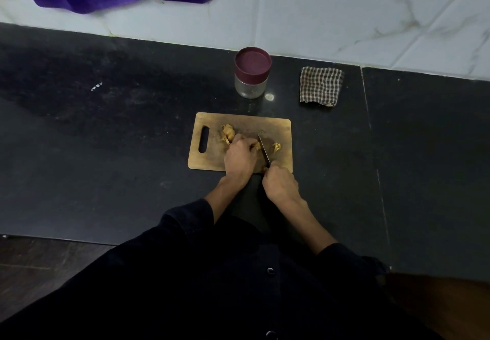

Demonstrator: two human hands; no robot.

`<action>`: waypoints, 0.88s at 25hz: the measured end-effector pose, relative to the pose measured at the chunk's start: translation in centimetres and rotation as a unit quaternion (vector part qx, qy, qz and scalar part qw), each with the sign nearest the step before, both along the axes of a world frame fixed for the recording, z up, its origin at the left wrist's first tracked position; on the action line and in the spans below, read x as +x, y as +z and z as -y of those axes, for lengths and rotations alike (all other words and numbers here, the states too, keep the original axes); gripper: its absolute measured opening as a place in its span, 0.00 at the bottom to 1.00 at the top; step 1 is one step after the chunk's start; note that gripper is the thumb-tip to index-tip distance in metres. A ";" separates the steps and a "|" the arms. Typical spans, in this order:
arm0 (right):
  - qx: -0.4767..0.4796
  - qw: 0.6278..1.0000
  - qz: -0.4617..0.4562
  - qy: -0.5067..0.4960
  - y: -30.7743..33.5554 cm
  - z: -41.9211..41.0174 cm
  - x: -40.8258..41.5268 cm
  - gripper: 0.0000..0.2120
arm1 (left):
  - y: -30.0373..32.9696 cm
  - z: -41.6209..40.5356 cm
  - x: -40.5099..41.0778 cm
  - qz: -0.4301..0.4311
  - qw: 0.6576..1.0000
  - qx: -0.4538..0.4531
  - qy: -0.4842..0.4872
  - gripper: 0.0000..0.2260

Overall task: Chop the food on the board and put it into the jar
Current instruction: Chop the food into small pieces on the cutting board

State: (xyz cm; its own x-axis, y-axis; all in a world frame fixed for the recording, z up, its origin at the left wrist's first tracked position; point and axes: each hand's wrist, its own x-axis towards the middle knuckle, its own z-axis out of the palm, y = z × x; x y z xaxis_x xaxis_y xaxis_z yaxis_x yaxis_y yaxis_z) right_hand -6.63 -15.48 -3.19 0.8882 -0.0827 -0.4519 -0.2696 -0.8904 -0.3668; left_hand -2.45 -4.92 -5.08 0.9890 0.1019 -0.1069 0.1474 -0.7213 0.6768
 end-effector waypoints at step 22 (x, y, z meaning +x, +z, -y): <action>0.077 0.996 0.012 -0.040 0.4 0.4 -1.2 0.14 | 0.0 0.0 0.0 0.004 1.000 -0.012 0.010 0.07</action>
